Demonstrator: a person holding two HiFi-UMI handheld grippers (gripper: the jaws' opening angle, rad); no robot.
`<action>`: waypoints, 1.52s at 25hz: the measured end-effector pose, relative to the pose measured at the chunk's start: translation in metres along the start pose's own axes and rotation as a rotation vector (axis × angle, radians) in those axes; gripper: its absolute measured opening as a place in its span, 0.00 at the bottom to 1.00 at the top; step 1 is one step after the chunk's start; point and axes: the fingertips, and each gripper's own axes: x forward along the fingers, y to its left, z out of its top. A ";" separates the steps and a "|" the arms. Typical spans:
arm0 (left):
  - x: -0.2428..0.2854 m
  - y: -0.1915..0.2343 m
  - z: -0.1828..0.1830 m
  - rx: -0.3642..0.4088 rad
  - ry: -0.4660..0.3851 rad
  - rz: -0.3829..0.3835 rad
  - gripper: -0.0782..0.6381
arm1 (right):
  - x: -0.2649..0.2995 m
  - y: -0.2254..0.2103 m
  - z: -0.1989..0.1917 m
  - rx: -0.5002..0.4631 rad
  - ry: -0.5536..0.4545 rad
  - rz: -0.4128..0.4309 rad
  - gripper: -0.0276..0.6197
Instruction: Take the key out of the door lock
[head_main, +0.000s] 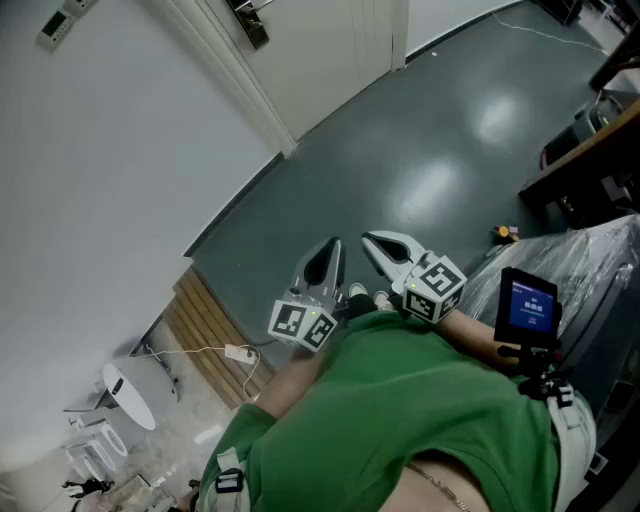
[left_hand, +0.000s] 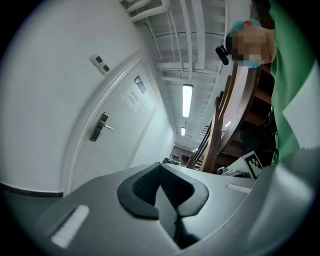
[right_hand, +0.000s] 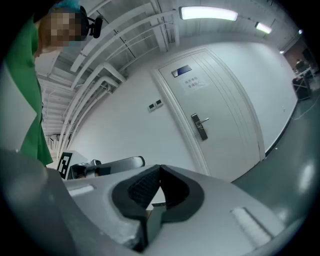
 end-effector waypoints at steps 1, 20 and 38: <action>0.000 0.000 0.000 -0.001 0.000 -0.001 0.11 | 0.000 0.000 0.000 -0.001 0.000 0.000 0.04; 0.008 0.002 -0.003 -0.014 0.011 -0.019 0.11 | 0.001 -0.001 0.001 -0.017 -0.003 -0.002 0.04; 0.024 -0.009 -0.005 -0.022 0.018 -0.103 0.11 | 0.001 -0.008 0.008 -0.041 -0.015 -0.027 0.04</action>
